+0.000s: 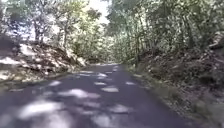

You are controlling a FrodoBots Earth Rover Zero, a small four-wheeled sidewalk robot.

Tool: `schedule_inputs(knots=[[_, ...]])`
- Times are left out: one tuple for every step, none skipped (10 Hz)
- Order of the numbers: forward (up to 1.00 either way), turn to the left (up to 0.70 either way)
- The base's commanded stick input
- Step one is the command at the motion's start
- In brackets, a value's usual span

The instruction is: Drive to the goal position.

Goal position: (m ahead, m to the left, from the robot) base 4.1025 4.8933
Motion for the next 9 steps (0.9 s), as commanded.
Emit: schedule_inputs(knots=[[0.45, 0.0], [0.45, 0.0], [0.45, 0.0], [0.45, 0.0], [0.45, 0.0], [0.45, 0.0], [0.45, 0.0], [0.45, 0.0], [0.45, 0.0]])
